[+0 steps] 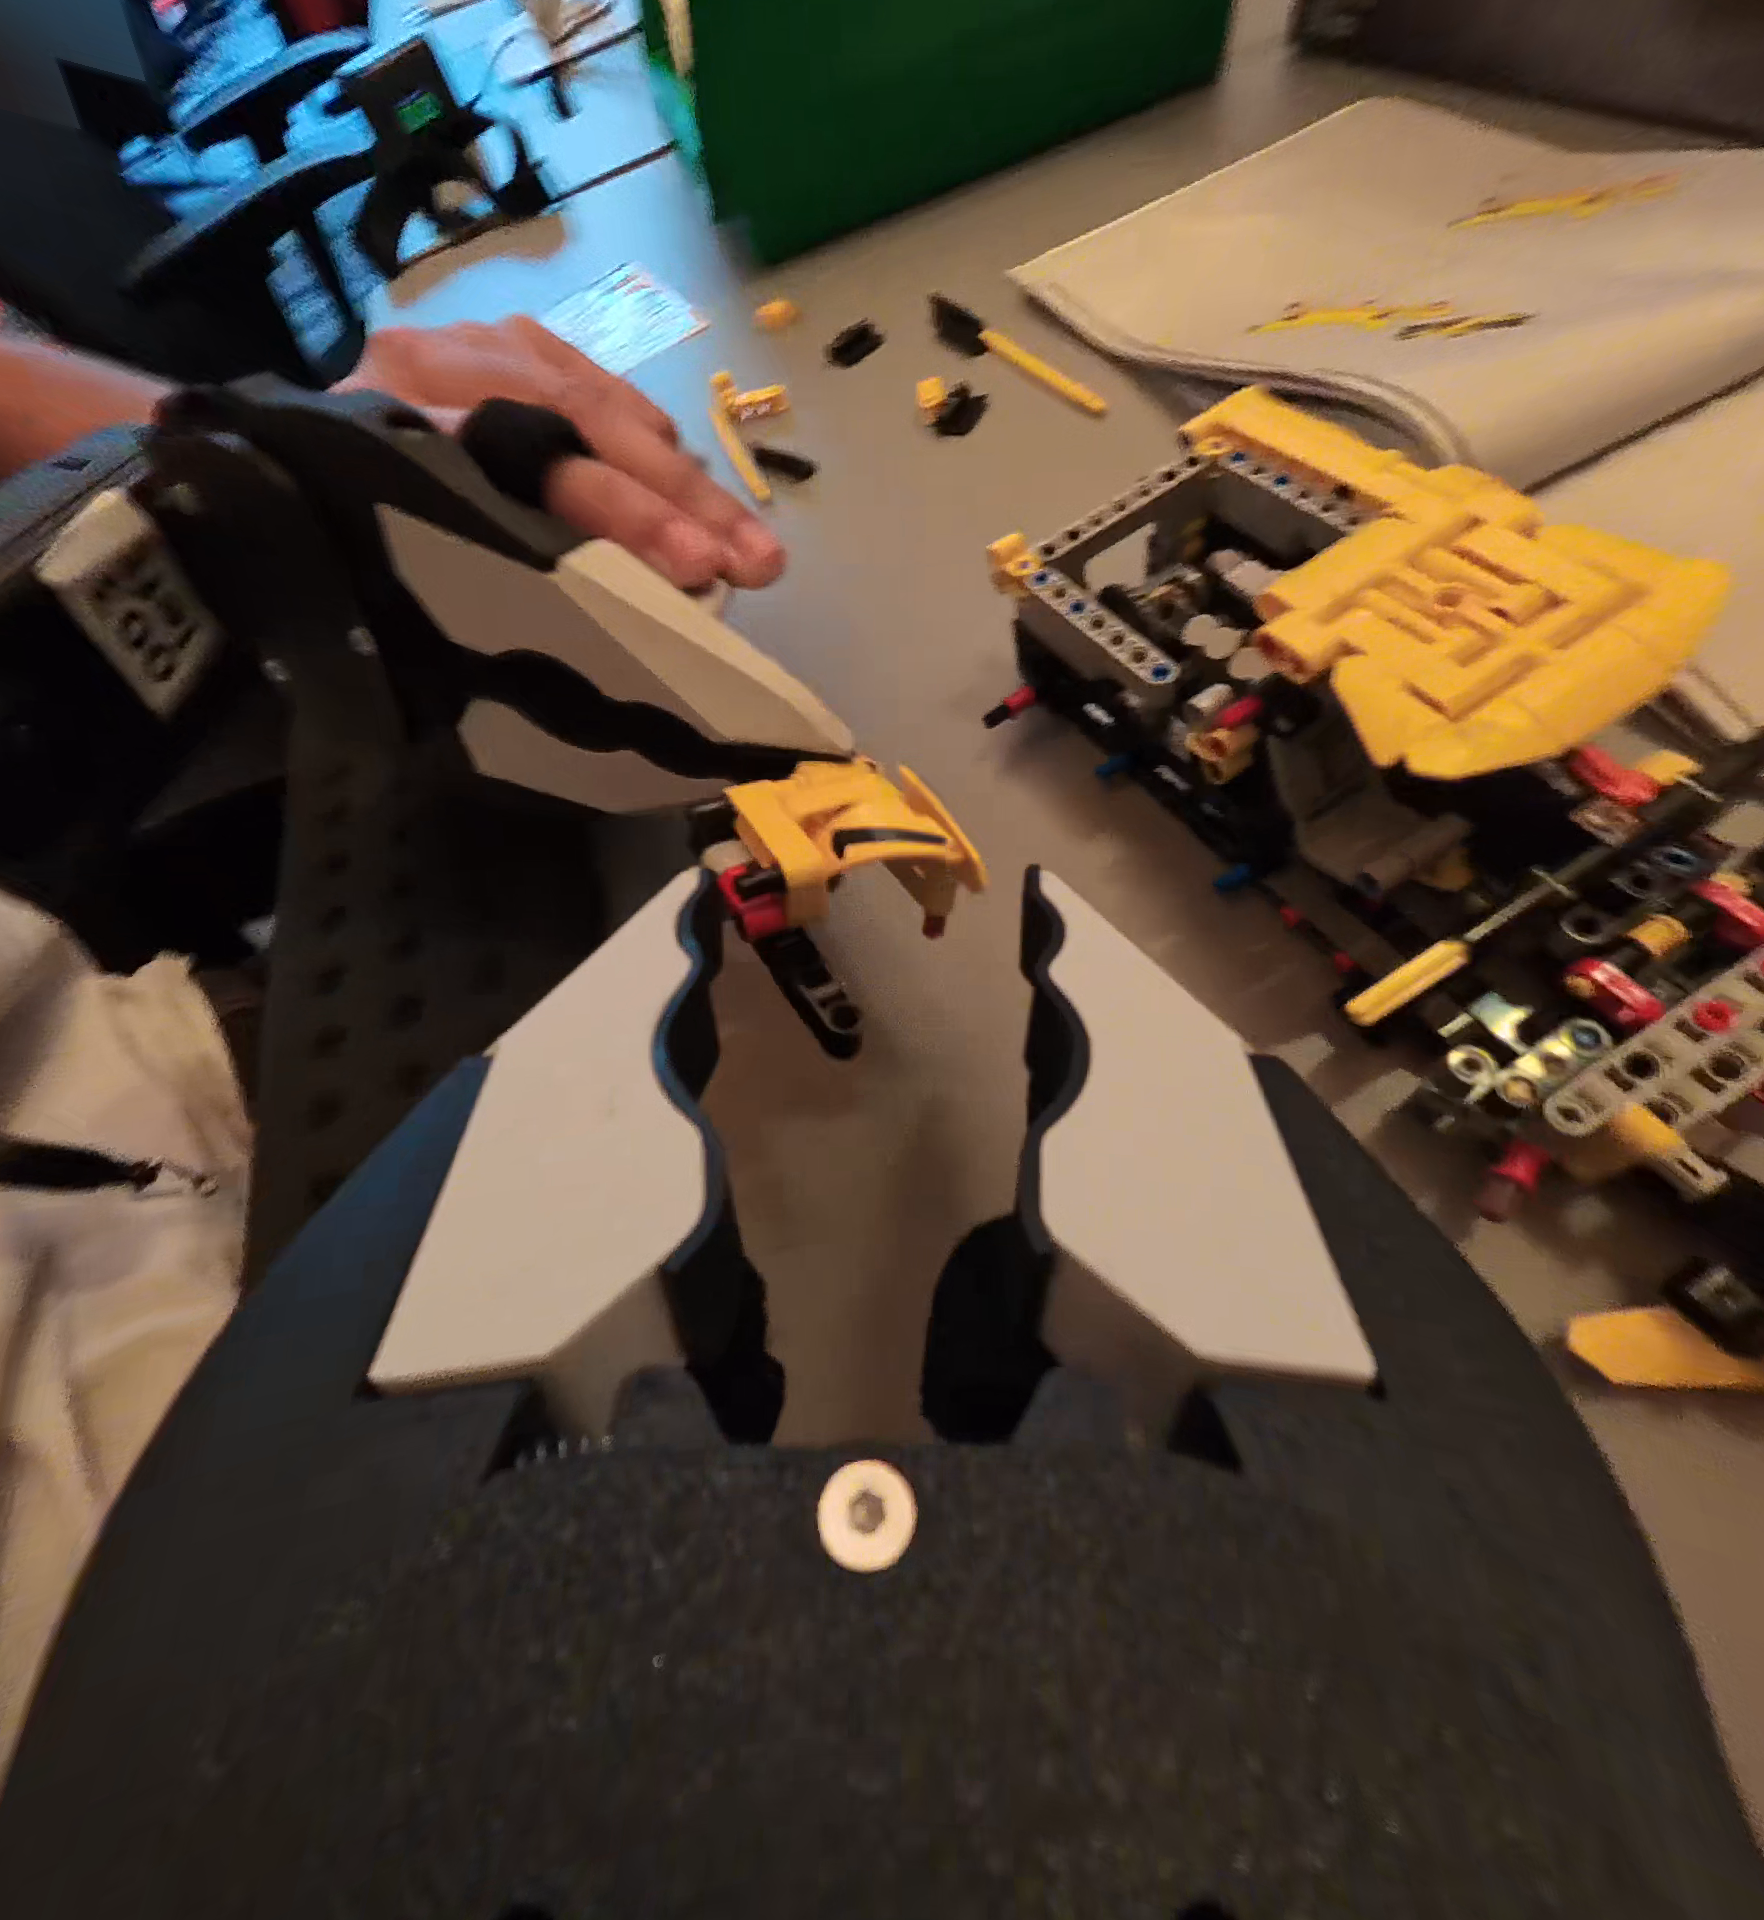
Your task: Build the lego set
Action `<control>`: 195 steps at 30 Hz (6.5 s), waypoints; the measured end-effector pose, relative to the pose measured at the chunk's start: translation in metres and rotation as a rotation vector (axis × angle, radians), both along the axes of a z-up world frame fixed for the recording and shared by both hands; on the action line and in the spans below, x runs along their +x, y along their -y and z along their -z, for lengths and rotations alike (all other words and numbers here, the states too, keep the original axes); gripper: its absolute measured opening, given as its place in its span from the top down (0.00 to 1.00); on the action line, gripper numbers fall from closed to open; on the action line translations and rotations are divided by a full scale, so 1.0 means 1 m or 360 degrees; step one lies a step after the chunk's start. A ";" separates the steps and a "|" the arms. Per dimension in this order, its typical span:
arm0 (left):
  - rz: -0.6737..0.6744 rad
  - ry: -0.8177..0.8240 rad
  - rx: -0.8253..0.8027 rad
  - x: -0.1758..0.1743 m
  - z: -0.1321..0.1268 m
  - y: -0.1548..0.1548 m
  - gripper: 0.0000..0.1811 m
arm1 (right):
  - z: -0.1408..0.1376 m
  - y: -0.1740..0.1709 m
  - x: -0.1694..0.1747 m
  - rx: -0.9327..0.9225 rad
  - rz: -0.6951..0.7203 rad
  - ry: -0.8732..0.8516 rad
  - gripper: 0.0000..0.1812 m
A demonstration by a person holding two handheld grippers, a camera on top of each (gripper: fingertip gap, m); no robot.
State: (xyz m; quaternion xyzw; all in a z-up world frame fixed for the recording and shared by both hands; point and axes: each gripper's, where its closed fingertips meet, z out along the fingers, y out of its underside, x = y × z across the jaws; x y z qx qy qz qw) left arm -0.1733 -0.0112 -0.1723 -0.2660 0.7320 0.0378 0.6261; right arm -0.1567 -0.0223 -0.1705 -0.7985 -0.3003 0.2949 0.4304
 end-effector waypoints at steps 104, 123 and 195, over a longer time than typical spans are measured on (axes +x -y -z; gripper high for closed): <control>-0.0483 0.0564 -0.0164 -0.036 -0.055 -0.091 0.91 | -0.066 -0.046 -0.014 -0.0177 -0.0167 -0.1085 0.74; -0.0373 0.0521 -0.0297 -0.025 -0.047 -0.075 0.91 | -0.045 -0.039 -0.024 -0.0326 -0.0239 -0.0930 0.89; -0.0379 0.0196 -0.0452 -0.033 0.000 -0.061 0.82 | -0.025 -0.022 -0.011 -0.0329 -0.0177 -0.0778 0.92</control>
